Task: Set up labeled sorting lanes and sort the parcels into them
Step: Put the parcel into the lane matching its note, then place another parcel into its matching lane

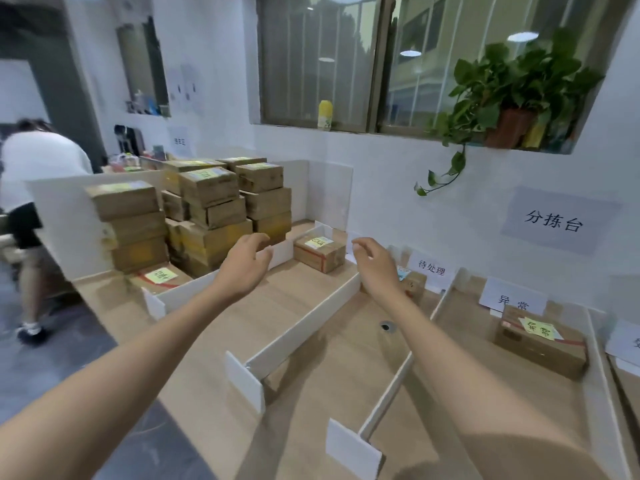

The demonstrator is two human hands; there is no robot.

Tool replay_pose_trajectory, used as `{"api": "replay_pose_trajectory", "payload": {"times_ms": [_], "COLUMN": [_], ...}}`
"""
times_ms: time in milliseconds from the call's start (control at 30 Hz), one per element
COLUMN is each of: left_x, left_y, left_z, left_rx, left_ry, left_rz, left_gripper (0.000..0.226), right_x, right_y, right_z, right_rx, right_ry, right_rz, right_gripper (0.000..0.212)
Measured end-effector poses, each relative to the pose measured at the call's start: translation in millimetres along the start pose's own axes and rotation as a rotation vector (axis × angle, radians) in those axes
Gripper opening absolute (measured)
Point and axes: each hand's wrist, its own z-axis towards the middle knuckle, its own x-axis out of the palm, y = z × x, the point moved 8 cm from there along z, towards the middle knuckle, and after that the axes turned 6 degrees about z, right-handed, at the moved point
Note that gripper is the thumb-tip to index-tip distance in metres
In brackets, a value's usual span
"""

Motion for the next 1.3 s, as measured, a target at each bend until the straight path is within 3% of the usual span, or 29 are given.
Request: {"api": "replay_pose_trajectory", "payload": {"times_ms": [367, 667, 1033, 1300], "left_x": [-123.2, -198.3, -211.5, -203.5], "left_y": [181.3, 285.1, 386.9, 465.9], "left_z": [-22.9, -37.1, -16.5, 60.6], "left_rx": [-0.128, -0.202, -0.296, -0.295], "left_ry": [-0.078, -0.152, -0.153, -0.141], "left_rz": [0.08, 0.084, 0.082, 0.166], "left_gripper": [0.037, 0.037, 0.04, 0.039], "right_x": [197.7, 335.8, 454.6, 538.7], "right_y": [70.1, 104.8, 101.1, 72.2], "right_z": [-28.8, -40.4, -13.1, 62.5], "right_rx": [-0.048, -0.02, -0.005, 0.048], "right_ry": [0.153, 0.216, 0.316, 0.314], "right_rz": [0.044, 0.021, 0.055, 0.074], "right_gripper": [0.033, 0.032, 0.033, 0.034]}}
